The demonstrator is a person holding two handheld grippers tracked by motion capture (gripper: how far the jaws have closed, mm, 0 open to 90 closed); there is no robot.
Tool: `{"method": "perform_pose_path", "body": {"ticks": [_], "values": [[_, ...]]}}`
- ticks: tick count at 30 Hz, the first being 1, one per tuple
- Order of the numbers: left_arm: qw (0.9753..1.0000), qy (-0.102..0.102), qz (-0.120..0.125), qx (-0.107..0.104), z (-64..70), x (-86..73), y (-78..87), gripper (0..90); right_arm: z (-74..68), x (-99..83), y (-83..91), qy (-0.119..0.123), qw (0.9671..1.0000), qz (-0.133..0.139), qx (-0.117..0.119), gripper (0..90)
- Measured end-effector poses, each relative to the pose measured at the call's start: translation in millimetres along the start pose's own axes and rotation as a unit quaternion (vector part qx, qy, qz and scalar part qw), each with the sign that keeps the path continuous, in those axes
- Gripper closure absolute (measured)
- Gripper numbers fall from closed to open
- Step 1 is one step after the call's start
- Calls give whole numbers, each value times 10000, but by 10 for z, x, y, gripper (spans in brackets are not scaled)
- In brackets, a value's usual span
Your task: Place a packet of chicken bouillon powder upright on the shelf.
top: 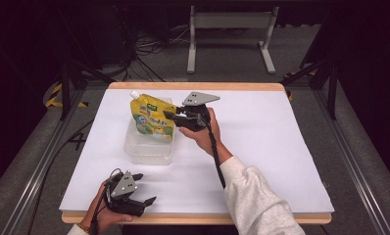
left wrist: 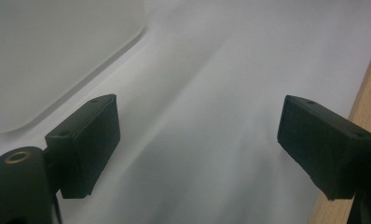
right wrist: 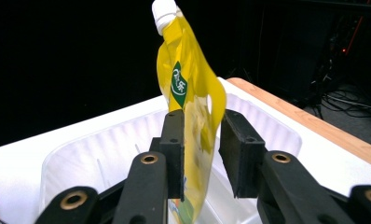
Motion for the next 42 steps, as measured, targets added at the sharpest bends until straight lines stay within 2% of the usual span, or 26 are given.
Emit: {"method": "perform_pose_path", "body": {"ticks": [1,5,9,13,16,18,30,38,42], "values": [[10000,23,13,20,1,4,11,135,-3,19,52,69,10000,-15,-56,671],[10000,23,47,61,-5,10,25,134,-9,21,131,60,9999,-66,-114,637],[9999,57,81,142,-21,9,31,134,-13,-14,213,110,9997,-123,-164,629],[9992,132,205,323,-42,23,59,139,2,-39,321,159,9995,-139,-233,624],[9990,176,204,348,-52,22,59,139,11,-48,370,145,9995,-127,-249,623],[9988,191,233,394,-55,20,47,139,5,-52,432,251,9991,-159,-319,623],[9990,177,99,404,-65,9,11,140,-15,-62,613,546,9968,-291,-498,601],[9989,193,80,413,-73,1,15,140,-9,-98,728,770,9936,-456,-682,581],[9990,160,50,408,-68,3,11,139,20,-128,804,769,9929,-507,-750,564]]}}
Point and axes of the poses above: each handheld gripper's, and its own axes: y roughly backward along the jaws, x roughly out of its top, z roughly to its right, the point moved 1 cm from there along -y, roughly forward along the jaws, and after that the axes turned 2 degrees about -y, right-handed, at the moved point
